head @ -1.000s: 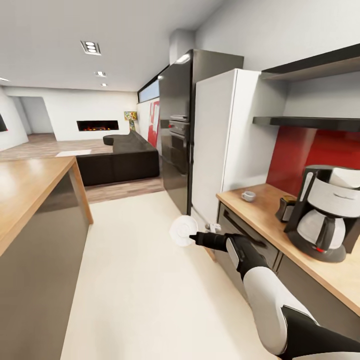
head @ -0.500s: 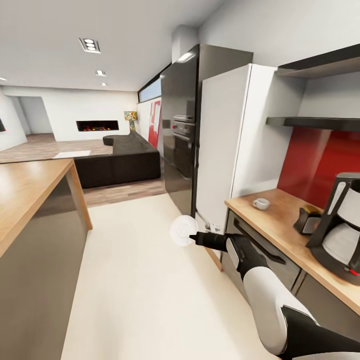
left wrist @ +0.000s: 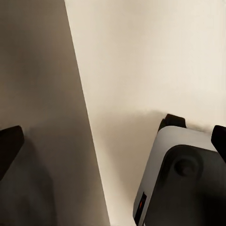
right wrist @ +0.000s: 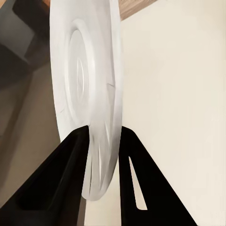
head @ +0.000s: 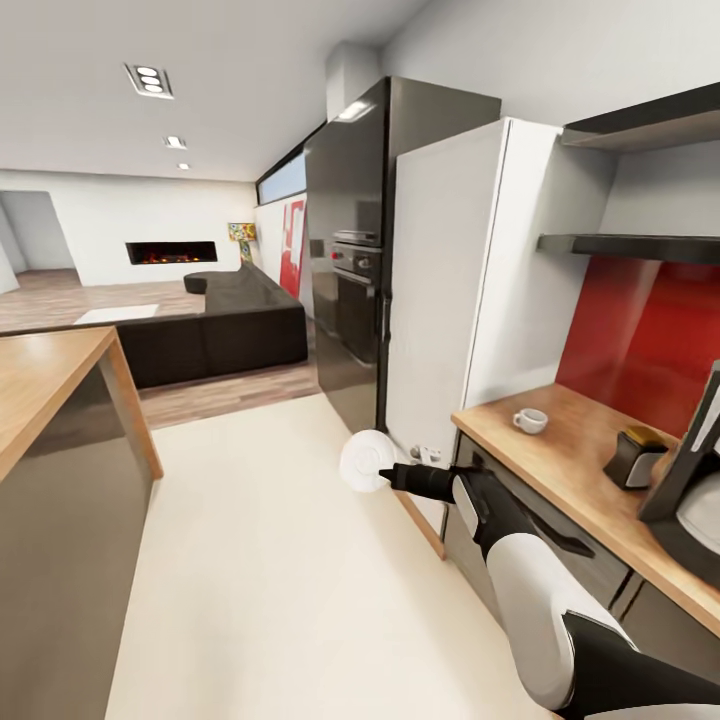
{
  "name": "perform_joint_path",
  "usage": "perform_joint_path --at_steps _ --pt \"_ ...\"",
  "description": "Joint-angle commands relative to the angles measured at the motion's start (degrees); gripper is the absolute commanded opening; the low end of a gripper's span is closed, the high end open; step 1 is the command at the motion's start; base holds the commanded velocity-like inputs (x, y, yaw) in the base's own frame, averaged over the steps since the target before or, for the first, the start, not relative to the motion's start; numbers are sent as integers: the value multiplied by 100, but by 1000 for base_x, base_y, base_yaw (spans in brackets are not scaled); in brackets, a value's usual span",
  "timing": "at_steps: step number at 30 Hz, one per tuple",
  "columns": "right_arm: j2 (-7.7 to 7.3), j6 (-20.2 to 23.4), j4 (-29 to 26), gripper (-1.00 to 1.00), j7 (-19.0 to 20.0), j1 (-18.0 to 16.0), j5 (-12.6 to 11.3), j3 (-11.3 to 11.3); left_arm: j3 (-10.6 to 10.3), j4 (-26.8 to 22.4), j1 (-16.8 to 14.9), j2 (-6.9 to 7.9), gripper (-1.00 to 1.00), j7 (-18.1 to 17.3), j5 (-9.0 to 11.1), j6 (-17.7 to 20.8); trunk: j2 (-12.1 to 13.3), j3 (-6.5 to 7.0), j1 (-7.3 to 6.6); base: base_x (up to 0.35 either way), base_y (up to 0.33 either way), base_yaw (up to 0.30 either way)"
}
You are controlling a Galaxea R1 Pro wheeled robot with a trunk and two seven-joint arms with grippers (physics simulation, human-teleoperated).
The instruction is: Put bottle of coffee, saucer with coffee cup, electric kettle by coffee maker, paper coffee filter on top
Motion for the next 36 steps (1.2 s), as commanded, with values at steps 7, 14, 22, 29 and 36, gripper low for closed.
perform_joint_path --at_steps 7,14,22,29,36 --pt "9 44 -7 -100 45 -7 48 -48 -6 -11 -2 1 100 32 61 30 -10 -12 6 321 114 -2" --pt "9 45 -14 -100 46 -7 48 -54 -6 -11 -2 1 100 32 61 30 -10 -12 6 328 62 -8" --pt "9 45 -16 -100 46 -7 48 -56 -6 -11 -2 7 100 34 59 28 -10 -12 6 242 2 -225" --pt "9 45 -19 -100 46 -7 48 -56 -6 -11 -2 10 100 35 52 22 -10 -12 6 17 0 -263" --pt "9 45 -13 -100 46 -7 48 -56 -6 -11 -2 10 100 35 54 25 -10 -12 6 3 1 -264"
